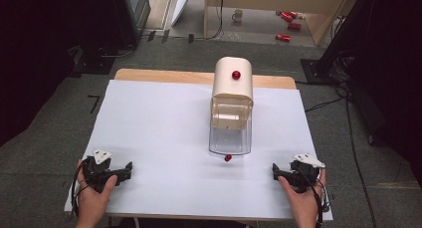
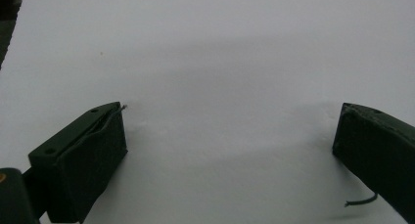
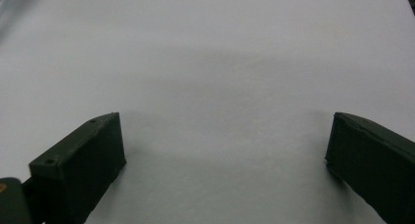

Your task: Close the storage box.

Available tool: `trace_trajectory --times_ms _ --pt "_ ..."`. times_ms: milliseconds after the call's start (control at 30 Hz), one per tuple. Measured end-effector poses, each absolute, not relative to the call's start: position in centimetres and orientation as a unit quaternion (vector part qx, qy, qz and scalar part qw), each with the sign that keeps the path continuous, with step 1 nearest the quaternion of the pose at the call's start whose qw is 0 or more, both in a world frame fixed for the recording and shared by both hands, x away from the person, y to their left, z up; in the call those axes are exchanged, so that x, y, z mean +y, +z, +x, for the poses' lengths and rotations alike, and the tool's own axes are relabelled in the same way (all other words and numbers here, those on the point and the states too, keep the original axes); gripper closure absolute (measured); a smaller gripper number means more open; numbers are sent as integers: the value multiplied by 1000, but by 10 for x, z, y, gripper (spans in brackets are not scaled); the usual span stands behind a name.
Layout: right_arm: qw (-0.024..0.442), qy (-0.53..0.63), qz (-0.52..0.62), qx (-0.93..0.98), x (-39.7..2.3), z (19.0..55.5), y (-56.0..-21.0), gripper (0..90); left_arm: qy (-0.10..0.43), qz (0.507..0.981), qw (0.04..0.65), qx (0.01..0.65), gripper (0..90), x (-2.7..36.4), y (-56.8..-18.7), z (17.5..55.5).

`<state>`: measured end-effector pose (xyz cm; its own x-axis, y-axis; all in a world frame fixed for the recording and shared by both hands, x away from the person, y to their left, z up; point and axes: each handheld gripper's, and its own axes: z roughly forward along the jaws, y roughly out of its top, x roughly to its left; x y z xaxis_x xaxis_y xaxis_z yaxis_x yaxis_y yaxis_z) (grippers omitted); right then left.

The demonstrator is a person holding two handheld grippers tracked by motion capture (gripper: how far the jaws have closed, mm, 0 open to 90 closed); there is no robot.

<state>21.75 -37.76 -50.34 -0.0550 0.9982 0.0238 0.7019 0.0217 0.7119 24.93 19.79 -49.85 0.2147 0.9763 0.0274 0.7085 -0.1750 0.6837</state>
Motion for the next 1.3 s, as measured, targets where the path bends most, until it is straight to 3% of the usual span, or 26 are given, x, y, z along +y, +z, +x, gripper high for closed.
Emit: trace_trajectory --times_ms 100,133,633,1300 --pt "264 287 647 655 -376 214 -502 52 240 728 279 579 0 198 -498 249" --pt "270 296 653 643 -372 210 -499 132 241 727 279 579 0 198 -499 249" --pt "264 346 609 663 -318 198 -472 205 240 728 279 579 0 198 -498 249" --pt "224 407 552 693 -251 195 -451 482 240 727 279 579 0 198 -499 249"
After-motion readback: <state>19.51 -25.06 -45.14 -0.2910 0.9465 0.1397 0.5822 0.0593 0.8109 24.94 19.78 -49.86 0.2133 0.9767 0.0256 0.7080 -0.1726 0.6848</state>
